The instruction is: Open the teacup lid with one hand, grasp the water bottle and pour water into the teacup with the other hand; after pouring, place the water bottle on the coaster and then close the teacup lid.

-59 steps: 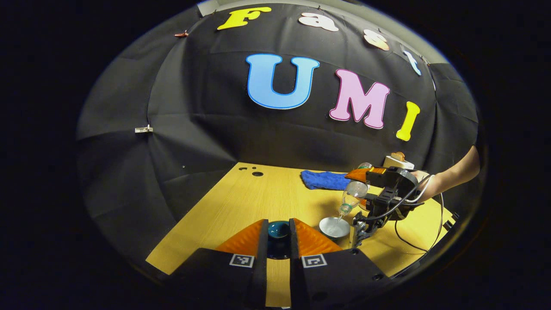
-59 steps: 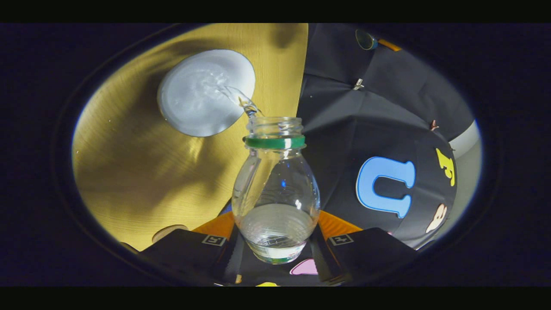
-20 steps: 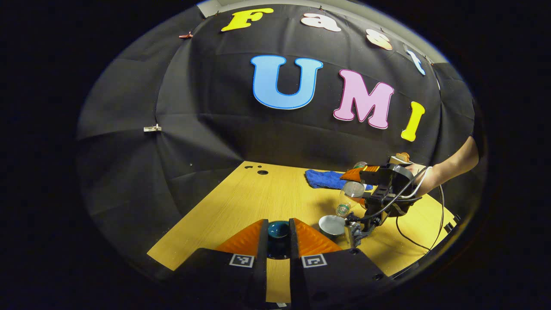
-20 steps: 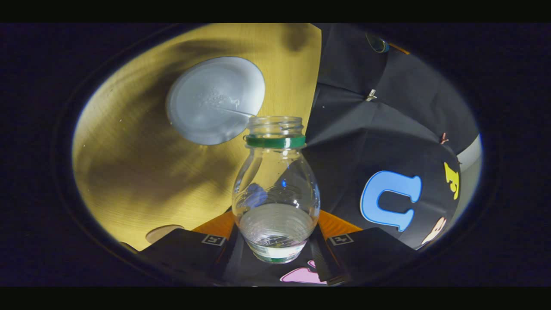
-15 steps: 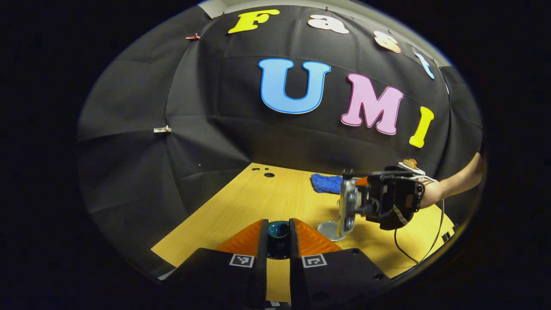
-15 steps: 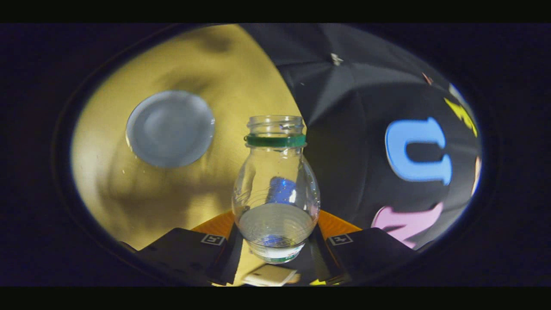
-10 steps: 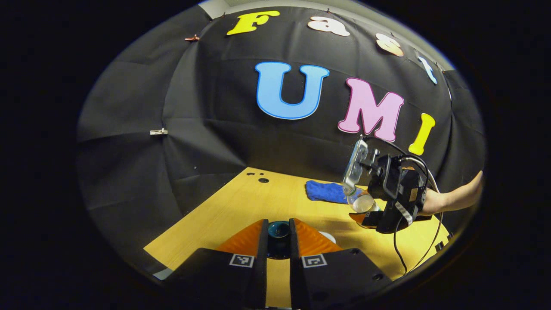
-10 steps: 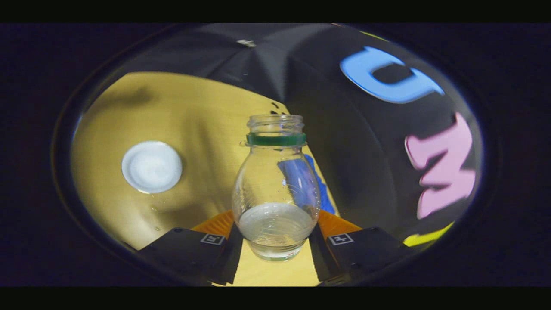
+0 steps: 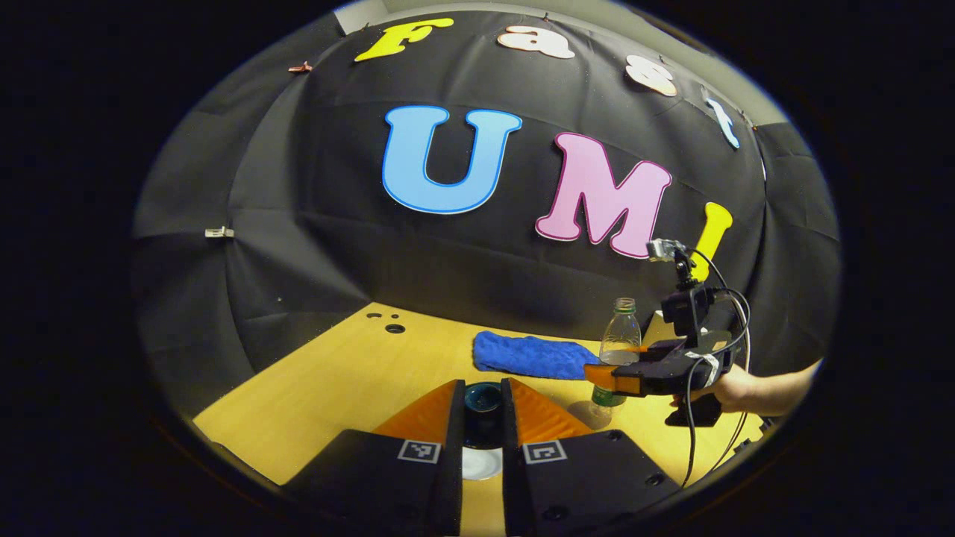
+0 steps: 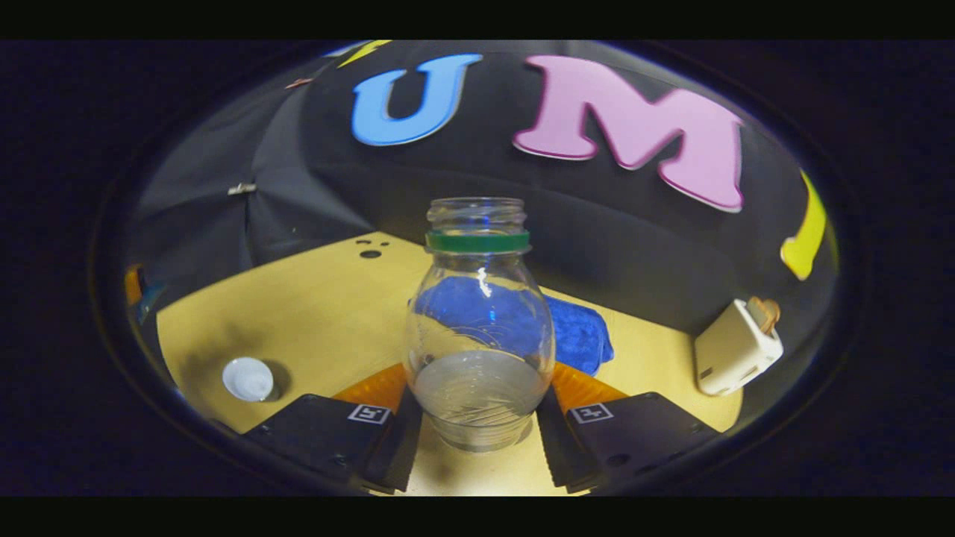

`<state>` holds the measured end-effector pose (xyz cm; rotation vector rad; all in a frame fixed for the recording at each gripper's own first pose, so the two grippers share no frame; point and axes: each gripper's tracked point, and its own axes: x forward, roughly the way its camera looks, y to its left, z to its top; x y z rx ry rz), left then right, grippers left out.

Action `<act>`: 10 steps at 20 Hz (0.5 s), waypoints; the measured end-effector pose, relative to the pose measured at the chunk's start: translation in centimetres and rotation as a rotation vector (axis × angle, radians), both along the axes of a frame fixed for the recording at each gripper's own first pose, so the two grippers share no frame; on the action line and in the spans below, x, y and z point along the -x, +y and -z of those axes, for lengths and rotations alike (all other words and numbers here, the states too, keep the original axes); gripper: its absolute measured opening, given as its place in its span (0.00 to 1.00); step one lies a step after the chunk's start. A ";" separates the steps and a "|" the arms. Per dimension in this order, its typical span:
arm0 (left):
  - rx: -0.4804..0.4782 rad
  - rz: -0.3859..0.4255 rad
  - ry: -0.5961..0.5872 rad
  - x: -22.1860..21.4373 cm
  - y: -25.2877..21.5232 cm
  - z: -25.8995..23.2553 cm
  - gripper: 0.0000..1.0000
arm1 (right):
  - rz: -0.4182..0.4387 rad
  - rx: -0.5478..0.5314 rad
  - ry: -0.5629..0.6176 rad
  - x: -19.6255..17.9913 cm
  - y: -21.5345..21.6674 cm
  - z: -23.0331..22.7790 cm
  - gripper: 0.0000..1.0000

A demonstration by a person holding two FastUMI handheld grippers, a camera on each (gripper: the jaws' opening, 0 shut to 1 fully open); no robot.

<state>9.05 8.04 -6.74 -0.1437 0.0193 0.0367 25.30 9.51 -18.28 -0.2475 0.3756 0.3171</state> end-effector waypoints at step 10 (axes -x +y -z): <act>0.007 -0.064 0.017 -2.9 -0.1 4.0 0.26 | 0.026 -0.129 -0.126 -3.0 -2.3 3.1 0.74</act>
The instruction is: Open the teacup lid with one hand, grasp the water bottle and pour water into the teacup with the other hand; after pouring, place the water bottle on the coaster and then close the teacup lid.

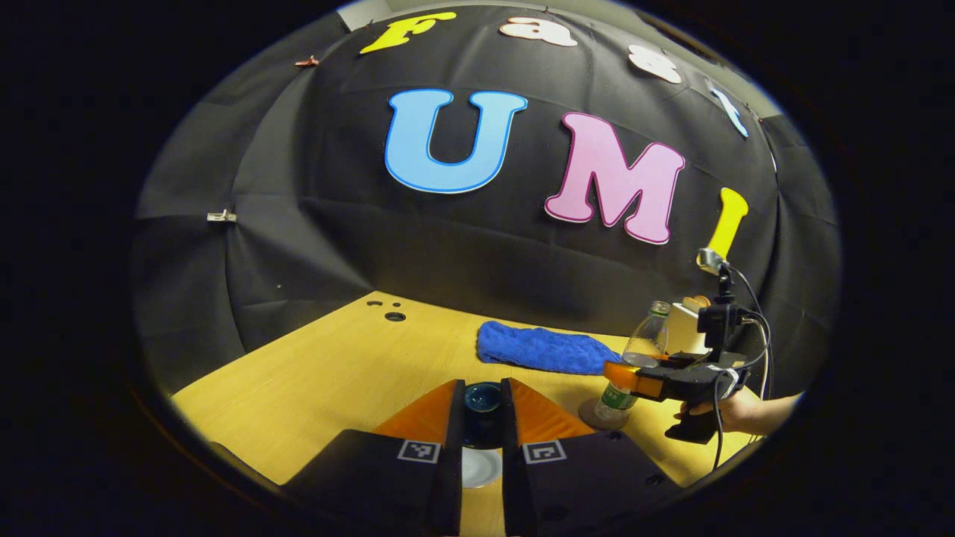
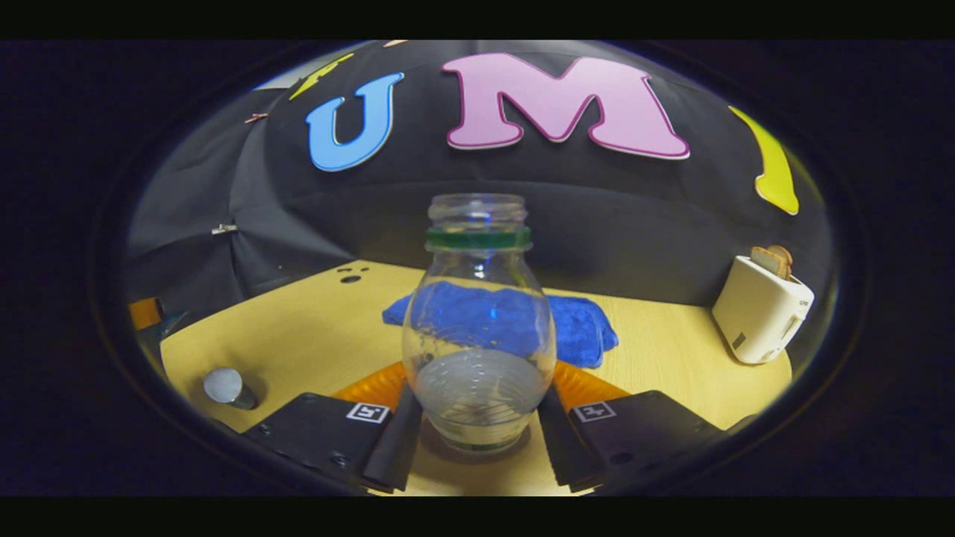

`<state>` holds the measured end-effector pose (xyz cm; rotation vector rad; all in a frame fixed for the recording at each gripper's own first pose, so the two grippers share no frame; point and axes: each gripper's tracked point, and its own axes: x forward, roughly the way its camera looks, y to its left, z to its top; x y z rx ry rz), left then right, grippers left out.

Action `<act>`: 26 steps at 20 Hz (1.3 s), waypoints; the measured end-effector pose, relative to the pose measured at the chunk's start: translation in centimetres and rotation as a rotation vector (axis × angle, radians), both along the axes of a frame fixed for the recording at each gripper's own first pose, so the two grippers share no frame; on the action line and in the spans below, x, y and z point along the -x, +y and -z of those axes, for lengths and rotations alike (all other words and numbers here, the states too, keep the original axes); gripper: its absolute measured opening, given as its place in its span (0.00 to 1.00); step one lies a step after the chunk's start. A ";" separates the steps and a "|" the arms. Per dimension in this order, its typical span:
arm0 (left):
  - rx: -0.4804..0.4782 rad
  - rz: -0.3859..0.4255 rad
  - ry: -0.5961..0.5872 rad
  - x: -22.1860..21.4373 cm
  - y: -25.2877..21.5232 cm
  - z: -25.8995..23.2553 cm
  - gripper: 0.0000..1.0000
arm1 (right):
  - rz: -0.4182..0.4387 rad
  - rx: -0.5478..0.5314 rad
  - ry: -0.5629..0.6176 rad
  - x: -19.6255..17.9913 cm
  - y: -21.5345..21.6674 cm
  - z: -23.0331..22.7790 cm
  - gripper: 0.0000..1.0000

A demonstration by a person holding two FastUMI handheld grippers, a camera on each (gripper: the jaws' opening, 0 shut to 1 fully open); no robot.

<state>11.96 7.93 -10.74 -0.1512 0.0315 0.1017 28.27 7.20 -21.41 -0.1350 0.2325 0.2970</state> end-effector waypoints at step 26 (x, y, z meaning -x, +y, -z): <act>-0.043 -0.031 0.012 0.8 -0.7 0.5 0.22 | 0.008 0.018 0.061 6.3 -3.5 2.2 0.98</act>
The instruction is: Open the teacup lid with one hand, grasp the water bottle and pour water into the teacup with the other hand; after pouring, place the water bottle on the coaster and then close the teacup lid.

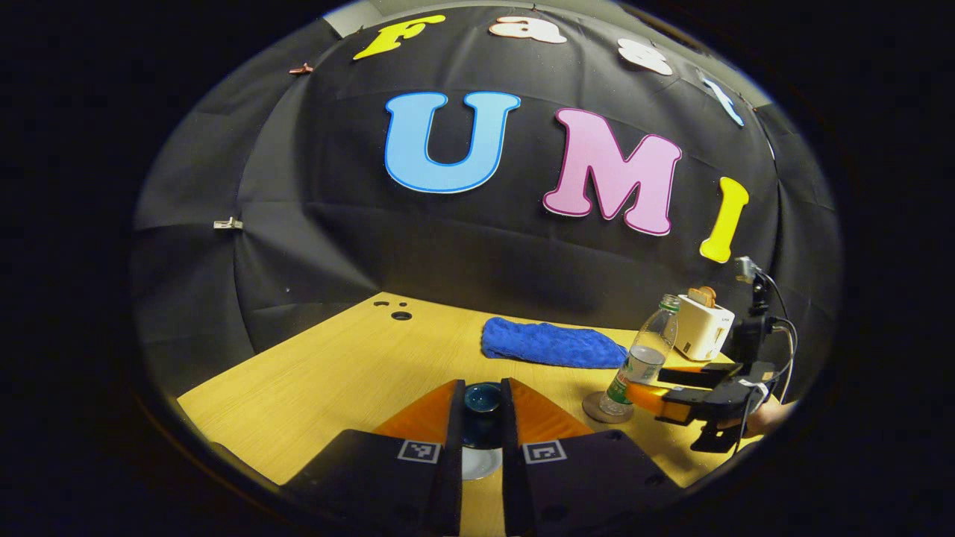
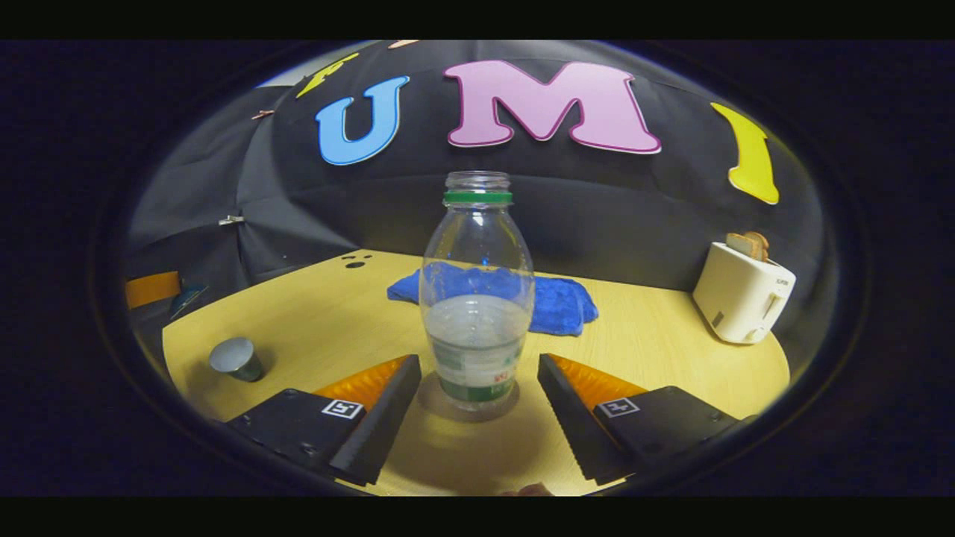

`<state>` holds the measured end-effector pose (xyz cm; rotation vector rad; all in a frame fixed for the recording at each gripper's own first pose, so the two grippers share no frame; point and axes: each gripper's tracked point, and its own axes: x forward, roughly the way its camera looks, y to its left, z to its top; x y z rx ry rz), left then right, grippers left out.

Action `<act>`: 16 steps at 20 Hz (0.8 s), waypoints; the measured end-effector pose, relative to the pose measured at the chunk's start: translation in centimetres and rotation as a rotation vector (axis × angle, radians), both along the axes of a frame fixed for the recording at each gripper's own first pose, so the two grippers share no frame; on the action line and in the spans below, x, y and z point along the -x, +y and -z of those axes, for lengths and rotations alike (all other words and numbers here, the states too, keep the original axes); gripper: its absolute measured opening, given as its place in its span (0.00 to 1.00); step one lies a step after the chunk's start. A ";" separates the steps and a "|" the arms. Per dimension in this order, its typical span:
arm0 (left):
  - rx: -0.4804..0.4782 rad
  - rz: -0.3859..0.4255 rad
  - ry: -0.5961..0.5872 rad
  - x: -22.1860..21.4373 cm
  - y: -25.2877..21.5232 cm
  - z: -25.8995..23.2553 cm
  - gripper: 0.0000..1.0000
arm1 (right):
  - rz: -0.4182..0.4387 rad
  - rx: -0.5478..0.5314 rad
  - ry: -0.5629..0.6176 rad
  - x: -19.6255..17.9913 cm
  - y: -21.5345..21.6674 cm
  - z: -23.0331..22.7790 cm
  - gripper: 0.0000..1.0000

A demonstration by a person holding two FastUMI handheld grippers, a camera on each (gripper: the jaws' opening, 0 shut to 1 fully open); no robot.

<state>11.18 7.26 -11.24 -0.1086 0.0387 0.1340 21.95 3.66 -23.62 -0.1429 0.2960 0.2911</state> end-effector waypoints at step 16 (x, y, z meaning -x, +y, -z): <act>-0.142 -0.027 0.141 -2.4 0.3 9.0 0.26 | -0.076 -0.086 0.080 8.6 1.5 -0.8 0.97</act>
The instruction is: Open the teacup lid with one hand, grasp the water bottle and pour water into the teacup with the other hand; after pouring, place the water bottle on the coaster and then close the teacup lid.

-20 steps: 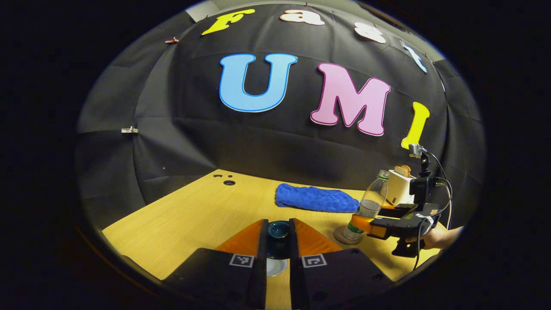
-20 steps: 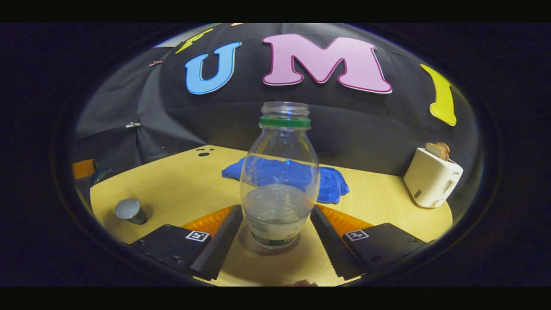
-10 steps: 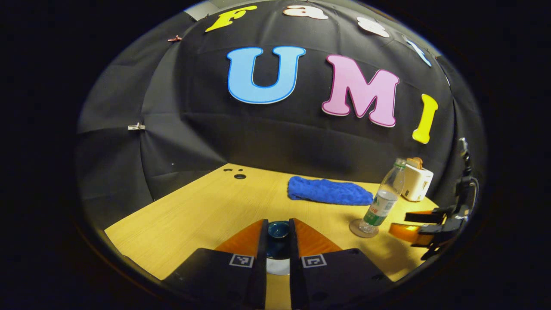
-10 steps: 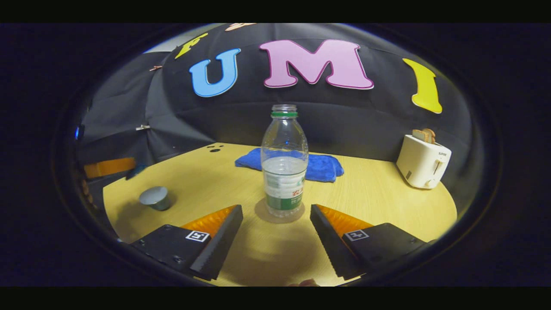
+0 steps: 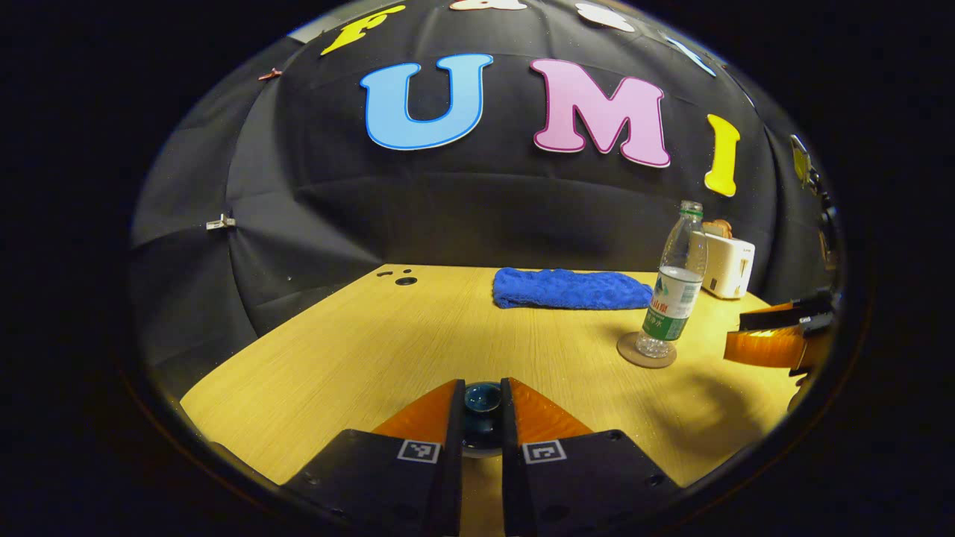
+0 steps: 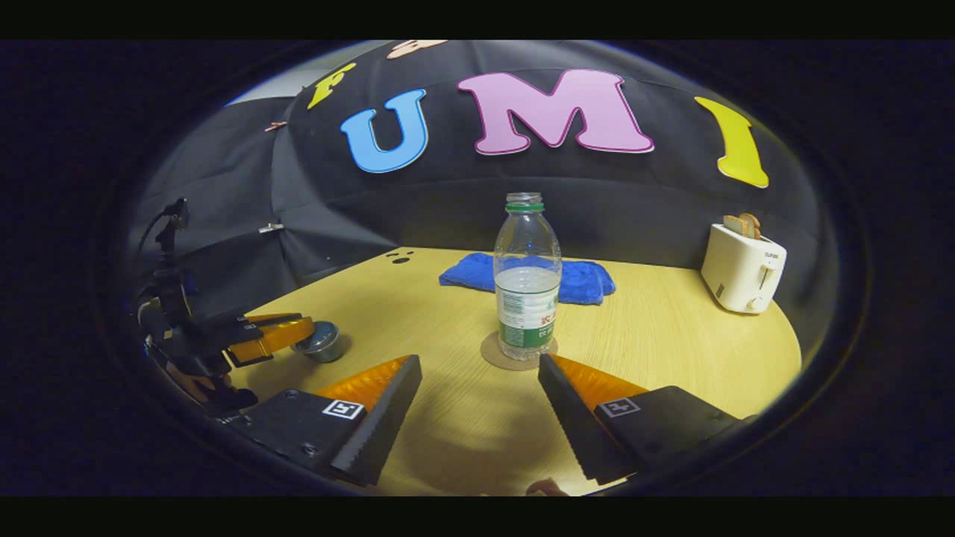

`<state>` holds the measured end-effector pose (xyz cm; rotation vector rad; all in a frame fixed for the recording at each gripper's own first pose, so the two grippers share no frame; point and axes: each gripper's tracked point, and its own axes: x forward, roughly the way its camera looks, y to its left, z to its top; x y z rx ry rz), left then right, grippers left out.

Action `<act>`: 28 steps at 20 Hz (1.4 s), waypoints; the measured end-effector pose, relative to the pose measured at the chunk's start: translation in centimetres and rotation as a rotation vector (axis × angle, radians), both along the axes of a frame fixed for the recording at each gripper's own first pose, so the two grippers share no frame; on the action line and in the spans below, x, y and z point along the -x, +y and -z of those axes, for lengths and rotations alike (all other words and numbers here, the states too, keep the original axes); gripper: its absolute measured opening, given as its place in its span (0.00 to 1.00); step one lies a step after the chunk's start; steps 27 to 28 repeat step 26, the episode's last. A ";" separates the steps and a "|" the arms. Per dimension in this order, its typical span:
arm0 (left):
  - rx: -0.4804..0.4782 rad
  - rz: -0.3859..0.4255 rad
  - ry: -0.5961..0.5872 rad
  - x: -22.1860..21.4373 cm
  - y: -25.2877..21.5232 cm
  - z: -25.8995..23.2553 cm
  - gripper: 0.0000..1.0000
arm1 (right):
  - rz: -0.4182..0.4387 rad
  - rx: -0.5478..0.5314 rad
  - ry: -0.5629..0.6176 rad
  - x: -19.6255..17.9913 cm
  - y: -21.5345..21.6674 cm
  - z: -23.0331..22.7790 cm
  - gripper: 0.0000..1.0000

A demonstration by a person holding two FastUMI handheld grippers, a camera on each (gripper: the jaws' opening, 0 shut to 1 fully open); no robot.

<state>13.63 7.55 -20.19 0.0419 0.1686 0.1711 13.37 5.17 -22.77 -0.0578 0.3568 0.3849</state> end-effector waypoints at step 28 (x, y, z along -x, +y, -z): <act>0.028 0.025 -0.264 11.5 -12.4 -25.7 0.97 | 0.220 0.016 -0.272 9.1 -9.5 -21.7 0.97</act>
